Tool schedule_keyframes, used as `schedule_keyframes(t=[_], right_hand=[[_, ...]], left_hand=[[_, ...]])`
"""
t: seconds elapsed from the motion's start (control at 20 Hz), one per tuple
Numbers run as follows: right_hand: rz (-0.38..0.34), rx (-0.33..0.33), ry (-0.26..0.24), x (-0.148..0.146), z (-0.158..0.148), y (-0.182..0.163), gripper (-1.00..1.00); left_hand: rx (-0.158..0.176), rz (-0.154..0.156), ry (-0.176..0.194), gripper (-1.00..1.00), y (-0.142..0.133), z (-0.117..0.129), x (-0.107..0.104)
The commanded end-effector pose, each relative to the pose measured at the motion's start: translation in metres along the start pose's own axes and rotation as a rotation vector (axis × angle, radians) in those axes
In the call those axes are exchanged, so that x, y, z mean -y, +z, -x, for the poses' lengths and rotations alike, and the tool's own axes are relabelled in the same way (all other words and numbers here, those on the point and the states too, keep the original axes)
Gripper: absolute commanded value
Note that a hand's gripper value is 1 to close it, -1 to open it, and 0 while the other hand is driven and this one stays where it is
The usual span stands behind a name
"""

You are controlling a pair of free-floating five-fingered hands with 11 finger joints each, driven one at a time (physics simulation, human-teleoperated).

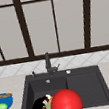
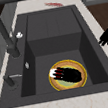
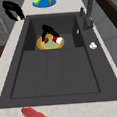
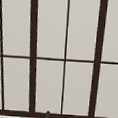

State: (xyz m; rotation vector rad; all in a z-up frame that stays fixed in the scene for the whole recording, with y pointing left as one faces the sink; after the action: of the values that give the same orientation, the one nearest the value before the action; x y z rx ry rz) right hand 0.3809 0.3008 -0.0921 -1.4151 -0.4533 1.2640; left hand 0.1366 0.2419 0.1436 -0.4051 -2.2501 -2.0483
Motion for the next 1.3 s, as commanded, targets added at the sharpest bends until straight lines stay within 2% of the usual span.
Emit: schedule_keyframes(t=[0.0, 0.05, 0.15, 0.3, 0.4, 0.55, 0.7, 1.0, 1.25], right_hand=[[0.016, 0.051, 0.015, -0.009, -0.006, -0.011, -1.0], [0.031, -0.008, -0.008, -0.011, 0.01, -0.001, -1.0], [0.073, -0.012, -0.059, -0.013, 0.018, 0.01, -1.0], [0.157, -0.015, -0.084, -0.012, 0.022, 0.028, -1.0], [0.185, -0.017, -0.095, -0.013, 0.027, 0.041, -1.0], [0.172, -0.033, -0.12, -0.019, 0.032, 0.055, -1.0], [0.164, -0.073, -0.114, -0.032, 0.036, 0.061, -1.0], [0.197, -0.095, -0.192, -0.048, 0.043, 0.055, -1.0], [0.214, -0.093, -0.25, -0.04, 0.057, 0.07, -1.0]], left_hand=[[0.0, 0.0, 0.0, 0.0, 0.0, 0.0, 0.0], [0.0, 0.0, 0.0, 0.0, 0.0, 0.0, 0.0], [0.0, 0.0, 0.0, 0.0, 0.0, 0.0, 0.0], [0.0, 0.0, 0.0, 0.0, 0.0, 0.0, 0.0], [0.0, 0.0, 0.0, 0.0, 0.0, 0.0, 0.0], [0.0, 0.0, 0.0, 0.0, 0.0, 0.0, 0.0], [0.0, 0.0, 0.0, 0.0, 0.0, 0.0, 0.0], [0.0, 0.0, 0.0, 0.0, 0.0, 0.0, 0.0], [0.0, 0.0, 0.0, 0.0, 0.0, 0.0, 0.0]])
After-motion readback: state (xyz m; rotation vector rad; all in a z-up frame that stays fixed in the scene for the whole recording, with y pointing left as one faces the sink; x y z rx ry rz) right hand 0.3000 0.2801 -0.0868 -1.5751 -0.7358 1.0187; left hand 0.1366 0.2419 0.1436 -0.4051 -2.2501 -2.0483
